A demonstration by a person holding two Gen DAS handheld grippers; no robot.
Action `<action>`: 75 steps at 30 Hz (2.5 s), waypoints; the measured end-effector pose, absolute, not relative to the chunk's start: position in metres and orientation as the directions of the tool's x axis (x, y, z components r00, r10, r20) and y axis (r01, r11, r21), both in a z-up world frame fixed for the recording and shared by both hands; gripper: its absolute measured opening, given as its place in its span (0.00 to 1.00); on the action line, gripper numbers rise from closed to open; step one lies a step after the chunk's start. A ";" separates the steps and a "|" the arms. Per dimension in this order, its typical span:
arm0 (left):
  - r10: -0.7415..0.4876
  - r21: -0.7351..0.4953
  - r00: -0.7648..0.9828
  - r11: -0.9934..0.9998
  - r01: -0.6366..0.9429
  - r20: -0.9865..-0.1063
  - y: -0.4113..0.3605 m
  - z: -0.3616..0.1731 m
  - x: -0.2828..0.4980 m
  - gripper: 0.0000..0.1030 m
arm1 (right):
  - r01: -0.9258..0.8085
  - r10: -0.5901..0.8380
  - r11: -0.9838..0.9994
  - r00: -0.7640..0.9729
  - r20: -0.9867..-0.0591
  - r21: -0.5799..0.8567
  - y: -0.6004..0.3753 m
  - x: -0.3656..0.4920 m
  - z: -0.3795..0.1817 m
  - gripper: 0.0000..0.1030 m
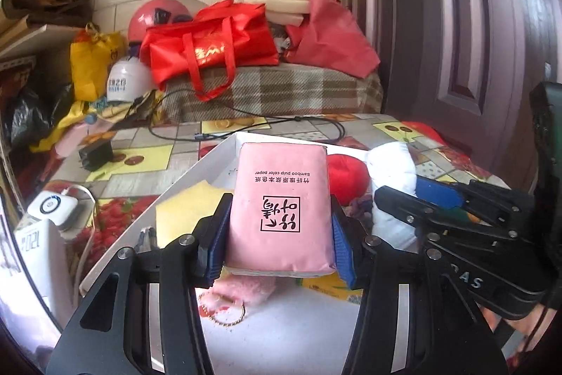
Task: Organize soft objects
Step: 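Carry glove and pink pack to the tray and open both tools to release, then move both open tools back to the remaining items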
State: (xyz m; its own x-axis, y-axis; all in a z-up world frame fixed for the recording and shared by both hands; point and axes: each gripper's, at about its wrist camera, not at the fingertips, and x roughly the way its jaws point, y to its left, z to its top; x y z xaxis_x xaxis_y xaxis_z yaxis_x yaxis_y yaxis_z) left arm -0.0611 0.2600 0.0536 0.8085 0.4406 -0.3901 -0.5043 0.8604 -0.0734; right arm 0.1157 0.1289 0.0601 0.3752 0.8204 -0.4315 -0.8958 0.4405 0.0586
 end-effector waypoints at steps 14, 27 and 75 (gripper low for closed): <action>0.558 -0.101 0.737 0.767 -0.633 -0.383 0.271 0.053 -0.069 0.89 | -0.886 0.817 0.458 0.385 -0.429 0.078 0.139 0.124 0.060 0.59; 0.580 -0.131 0.747 0.755 -0.643 -0.324 0.270 0.057 -0.081 1.00 | -0.849 0.811 0.511 0.425 -0.402 0.132 0.129 0.134 0.061 0.97; 0.220 0.046 0.913 0.975 -0.218 -0.343 0.114 0.062 -0.042 1.00 | -0.803 0.726 0.488 0.155 -0.670 0.342 -0.090 0.223 0.031 1.00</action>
